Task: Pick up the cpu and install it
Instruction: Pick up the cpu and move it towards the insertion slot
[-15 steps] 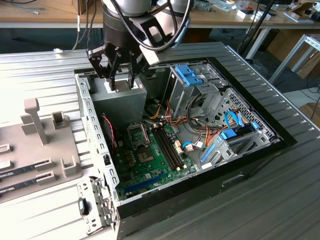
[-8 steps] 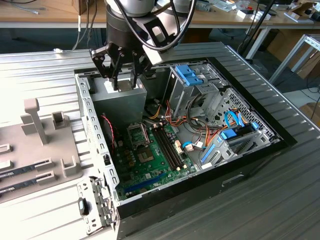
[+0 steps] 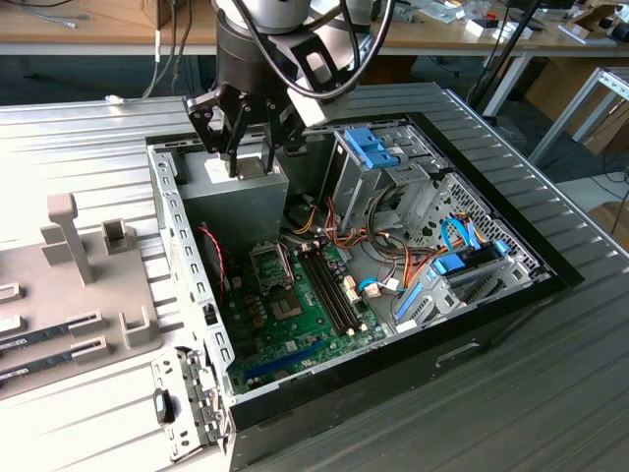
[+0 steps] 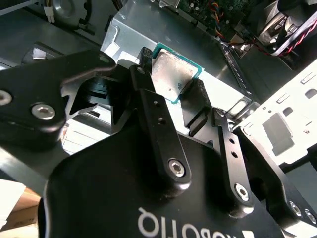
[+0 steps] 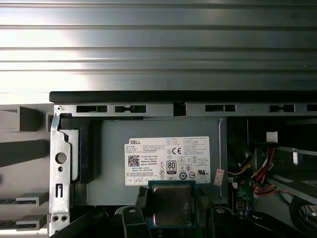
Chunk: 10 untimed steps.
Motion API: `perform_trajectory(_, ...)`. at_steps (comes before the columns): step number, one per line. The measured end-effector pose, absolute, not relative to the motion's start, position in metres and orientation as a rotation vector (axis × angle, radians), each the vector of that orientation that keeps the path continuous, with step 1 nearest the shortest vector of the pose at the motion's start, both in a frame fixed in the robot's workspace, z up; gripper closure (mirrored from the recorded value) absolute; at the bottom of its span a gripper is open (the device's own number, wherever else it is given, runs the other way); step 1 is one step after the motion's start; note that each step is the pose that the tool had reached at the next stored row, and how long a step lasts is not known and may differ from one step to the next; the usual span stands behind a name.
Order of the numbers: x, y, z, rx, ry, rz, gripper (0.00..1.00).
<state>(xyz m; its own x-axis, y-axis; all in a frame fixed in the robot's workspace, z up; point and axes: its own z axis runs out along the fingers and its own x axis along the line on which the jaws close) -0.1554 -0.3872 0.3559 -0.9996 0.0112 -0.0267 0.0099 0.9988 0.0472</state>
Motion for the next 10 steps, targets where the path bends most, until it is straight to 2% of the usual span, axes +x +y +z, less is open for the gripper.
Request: perform_trajectory(10, -0.1484, -0.3872, 0.3554, 0.016, 3.114, 0.073, 0.53)
